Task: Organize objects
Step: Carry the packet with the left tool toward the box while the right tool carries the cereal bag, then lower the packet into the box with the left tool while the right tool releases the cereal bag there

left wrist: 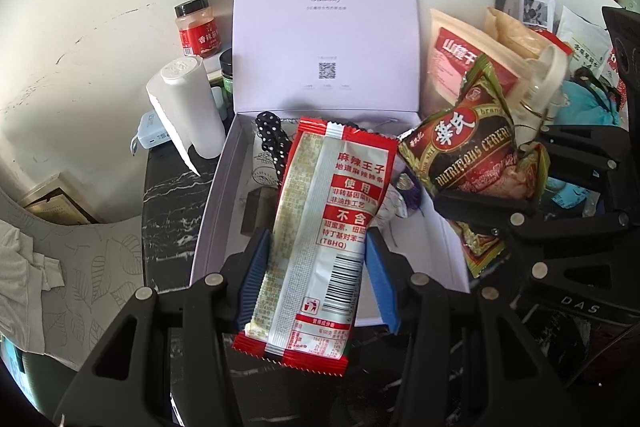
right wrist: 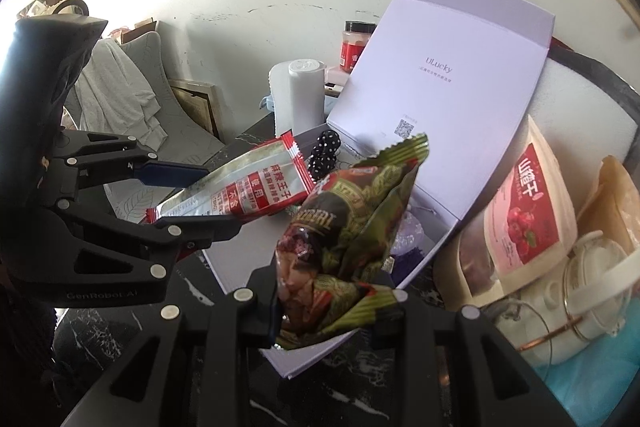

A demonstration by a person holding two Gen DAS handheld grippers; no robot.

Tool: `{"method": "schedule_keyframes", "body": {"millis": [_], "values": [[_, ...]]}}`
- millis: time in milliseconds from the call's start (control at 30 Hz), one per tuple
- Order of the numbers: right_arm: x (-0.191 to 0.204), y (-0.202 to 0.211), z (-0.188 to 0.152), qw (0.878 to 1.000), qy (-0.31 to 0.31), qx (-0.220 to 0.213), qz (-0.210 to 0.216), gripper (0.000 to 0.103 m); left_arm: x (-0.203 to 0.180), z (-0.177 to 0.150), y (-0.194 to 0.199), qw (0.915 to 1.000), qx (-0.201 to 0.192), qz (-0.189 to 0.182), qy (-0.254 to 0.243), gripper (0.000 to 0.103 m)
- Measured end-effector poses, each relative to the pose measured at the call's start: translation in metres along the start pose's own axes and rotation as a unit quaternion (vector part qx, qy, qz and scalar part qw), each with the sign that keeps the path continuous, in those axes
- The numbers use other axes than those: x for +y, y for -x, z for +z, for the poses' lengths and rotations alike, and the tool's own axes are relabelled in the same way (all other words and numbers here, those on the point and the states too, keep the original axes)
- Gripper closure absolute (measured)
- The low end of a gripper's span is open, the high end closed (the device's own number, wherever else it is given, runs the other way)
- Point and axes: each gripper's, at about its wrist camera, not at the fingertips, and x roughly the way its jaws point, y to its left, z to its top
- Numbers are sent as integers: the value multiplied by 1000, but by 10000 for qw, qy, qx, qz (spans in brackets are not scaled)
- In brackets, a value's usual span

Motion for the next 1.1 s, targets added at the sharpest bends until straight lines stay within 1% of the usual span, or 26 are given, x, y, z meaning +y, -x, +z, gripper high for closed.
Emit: {"method": "schedule_keyframes", "body": {"millis": [133,567,767,933,1100], "values": [[-5,-19,6,10000,-35,74,25,74,9,7,-18,10000,29,73,11,57],[-17,-65,21,9996,-150,229,104,74,33,17,-63,9998,104,99,114,57],[-19,-78,22,9993,-224,255,136,74,41,15,-80,9996,173,132,174,57],[-20,-91,18,9988,-298,360,123,74,45,10,-96,9992,321,148,198,57],[-19,-103,16,9984,-312,465,97,74,44,9,-101,9993,298,168,159,57]]}}
